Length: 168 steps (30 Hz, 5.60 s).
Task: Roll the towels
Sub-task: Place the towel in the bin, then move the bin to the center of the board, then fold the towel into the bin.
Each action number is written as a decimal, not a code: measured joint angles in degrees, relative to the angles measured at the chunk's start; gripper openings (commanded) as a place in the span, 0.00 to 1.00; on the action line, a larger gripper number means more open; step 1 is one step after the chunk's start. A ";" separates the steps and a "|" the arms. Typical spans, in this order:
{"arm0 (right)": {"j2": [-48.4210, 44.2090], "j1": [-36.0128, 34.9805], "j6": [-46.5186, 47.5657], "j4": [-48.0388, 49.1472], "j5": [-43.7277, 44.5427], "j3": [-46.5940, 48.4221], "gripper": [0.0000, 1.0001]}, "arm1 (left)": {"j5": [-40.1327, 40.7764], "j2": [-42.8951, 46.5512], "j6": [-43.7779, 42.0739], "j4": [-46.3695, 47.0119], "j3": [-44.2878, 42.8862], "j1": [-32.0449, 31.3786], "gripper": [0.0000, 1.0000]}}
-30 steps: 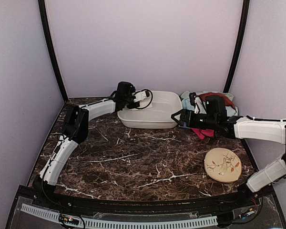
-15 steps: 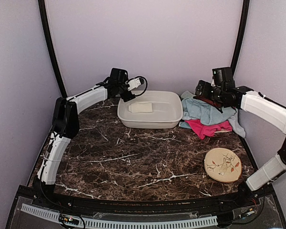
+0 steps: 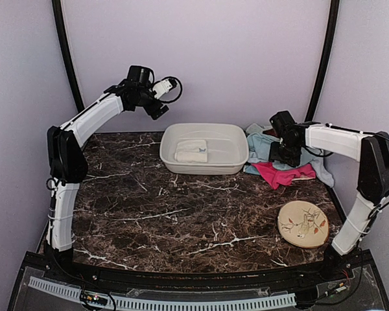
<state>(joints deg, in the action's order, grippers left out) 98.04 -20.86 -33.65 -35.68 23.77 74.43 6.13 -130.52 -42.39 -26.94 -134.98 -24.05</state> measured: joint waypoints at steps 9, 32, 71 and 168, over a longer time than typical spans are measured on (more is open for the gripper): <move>0.20 0.04 -2.12 1.36 -6.69 -11.06 0.57 | -4.94 4.55 3.96 -6.60 8.07 0.26 0.99; 3.63 0.24 -2.82 5.79 -15.04 -7.10 0.00 | -17.73 -10.12 -6.71 -11.43 1.42 -5.97 0.45; 19.45 -12.20 4.20 5.11 -25.18 32.39 0.41 | -27.32 -5.79 -12.50 -17.07 21.07 -5.44 0.69; 49.09 -19.41 20.81 5.22 -71.52 45.07 0.00 | -32.46 18.97 -21.33 -13.68 53.59 -8.70 0.45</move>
<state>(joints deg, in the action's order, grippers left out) 147.13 -40.27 -12.84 -30.46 -47.75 119.50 -26.33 -111.55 -63.72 -40.62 -81.38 -32.75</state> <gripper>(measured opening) 0.008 0.471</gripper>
